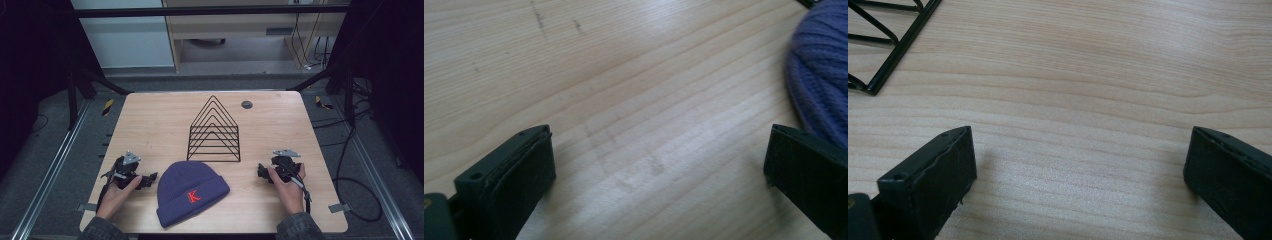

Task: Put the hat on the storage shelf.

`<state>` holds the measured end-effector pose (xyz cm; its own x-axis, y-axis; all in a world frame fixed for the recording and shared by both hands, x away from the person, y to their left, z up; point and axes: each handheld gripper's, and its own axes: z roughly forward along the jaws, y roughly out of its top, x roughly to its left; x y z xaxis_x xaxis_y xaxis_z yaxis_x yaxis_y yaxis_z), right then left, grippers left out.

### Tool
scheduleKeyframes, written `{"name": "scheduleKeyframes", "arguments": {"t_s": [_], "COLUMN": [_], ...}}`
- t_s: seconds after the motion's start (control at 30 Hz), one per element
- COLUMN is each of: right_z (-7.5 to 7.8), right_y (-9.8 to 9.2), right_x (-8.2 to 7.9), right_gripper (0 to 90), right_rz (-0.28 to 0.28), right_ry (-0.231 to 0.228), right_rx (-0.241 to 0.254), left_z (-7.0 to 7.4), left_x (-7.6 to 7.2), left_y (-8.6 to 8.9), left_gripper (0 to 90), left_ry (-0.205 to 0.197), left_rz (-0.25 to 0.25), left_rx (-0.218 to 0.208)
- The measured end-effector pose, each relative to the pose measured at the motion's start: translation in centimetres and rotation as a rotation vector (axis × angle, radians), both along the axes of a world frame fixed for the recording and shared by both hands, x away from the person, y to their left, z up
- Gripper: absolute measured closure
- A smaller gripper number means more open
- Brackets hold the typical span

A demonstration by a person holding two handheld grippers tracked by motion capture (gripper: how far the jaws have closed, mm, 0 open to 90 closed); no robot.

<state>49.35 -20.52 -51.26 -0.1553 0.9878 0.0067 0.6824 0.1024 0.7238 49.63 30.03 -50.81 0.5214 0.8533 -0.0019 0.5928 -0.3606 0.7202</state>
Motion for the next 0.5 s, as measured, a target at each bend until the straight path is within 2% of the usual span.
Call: {"name": "scheduleKeyframes", "arguments": {"t_s": [0.03,0.07,0.1,0.2,0.23,0.27,0.3,0.37,0.4,0.43,0.5], "right_z": [0.0,0.0,0.0,0.1,0.1,0.1,0.5,1.0,1.0,1.8,2.3], "right_y": [0.0,0.0,0.0,-0.1,-0.2,-0.2,-0.2,-0.1,-0.1,0.4,0.9], "right_x": [0.0,0.0,0.0,-0.1,-0.1,-0.1,-0.1,-0.4,-0.4,-0.8,-1.3], "right_gripper": [0.7,0.7,0.7,2.6,4.9,4.9,8.9,8.5,8.5,8.5,9.5], "right_rz": [0.003,0.004,0.005,0.016,0.019,0.019,0.047,0.059,0.059,0.083,0.119], "right_ry": [-0.001,0.000,-0.001,0.003,-0.002,-0.002,0.000,-0.021,-0.021,-0.059,-0.071], "right_rx": [-0.001,-0.001,-0.002,0.003,0.003,0.003,0.019,-0.004,-0.004,-0.008,0.004], "left_z": [0.0,0.0,0.0,0.0,0.2,0.2,1.0,1.9,1.9,2.6,3.2], "left_x": [0.1,0.2,0.1,0.1,0.2,0.2,0.2,-0.3,-0.3,-0.7,-1.2], "left_y": [0.3,0.5,0.5,0.4,0.6,0.6,0.8,0.9,0.9,0.9,0.6], "left_gripper": [0.0,0.0,0.0,0.0,0.0,0.2,5.3,6.2,7.5,8.4,8.4], "left_ry": [0.005,0.005,0.004,-0.001,0.021,0.021,0.039,-0.008,-0.008,-0.001,0.007], "left_rz": [-0.013,-0.022,-0.009,-0.010,-0.014,-0.014,0.013,0.026,0.026,0.025,0.022], "left_rx": [-0.017,-0.016,0.005,0.021,0.028,0.028,0.029,0.009,0.009,-0.009,0.001]}}
